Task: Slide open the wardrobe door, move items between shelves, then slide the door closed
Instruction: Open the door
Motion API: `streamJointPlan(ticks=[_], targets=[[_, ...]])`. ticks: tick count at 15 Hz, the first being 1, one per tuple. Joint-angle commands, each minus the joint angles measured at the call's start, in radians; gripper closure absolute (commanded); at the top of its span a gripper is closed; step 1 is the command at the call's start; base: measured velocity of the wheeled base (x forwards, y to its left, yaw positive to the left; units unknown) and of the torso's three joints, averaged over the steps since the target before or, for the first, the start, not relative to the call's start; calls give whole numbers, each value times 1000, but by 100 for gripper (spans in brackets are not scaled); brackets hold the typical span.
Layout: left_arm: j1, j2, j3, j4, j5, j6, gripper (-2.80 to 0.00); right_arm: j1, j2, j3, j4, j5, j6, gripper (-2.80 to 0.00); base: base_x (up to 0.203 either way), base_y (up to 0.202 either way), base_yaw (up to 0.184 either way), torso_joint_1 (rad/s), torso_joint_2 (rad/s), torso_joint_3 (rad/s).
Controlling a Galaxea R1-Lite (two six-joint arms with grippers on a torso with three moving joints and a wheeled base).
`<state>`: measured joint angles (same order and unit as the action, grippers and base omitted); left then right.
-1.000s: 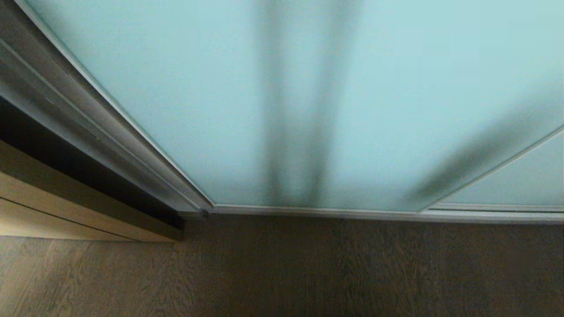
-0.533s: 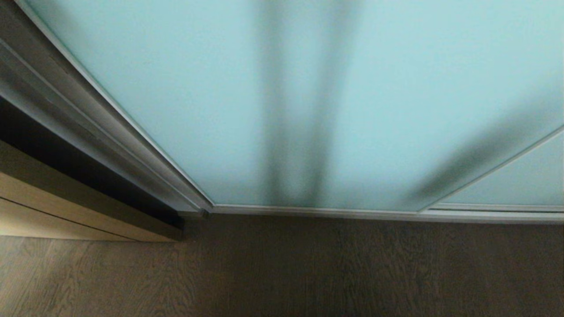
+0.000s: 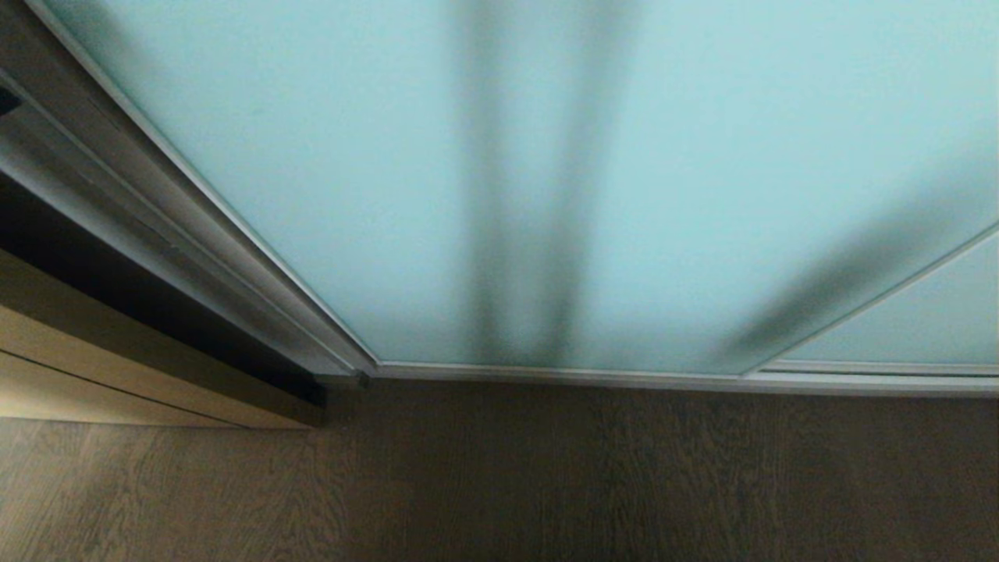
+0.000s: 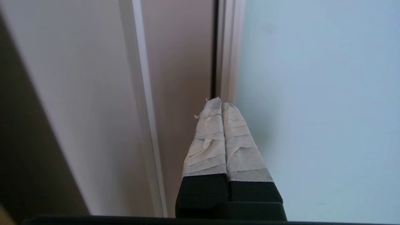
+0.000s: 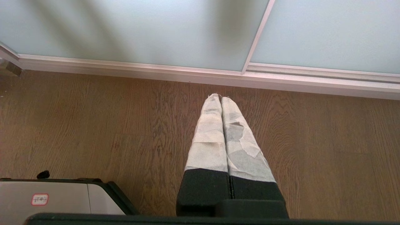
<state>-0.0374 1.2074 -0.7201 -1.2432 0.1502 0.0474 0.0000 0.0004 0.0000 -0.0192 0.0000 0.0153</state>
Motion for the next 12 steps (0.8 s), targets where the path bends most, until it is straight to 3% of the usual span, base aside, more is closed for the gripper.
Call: streamJointPlan(ticks=[1, 12], targets=[[1, 62, -13, -21, 5, 0, 0, 0, 0, 0, -1, 0, 0, 0, 0, 0, 0, 0, 0, 0], [-1, 228, -116, -81, 9, -4, 0, 0, 0, 0, -1, 0, 0, 0, 0, 0, 0, 0, 0, 0]])
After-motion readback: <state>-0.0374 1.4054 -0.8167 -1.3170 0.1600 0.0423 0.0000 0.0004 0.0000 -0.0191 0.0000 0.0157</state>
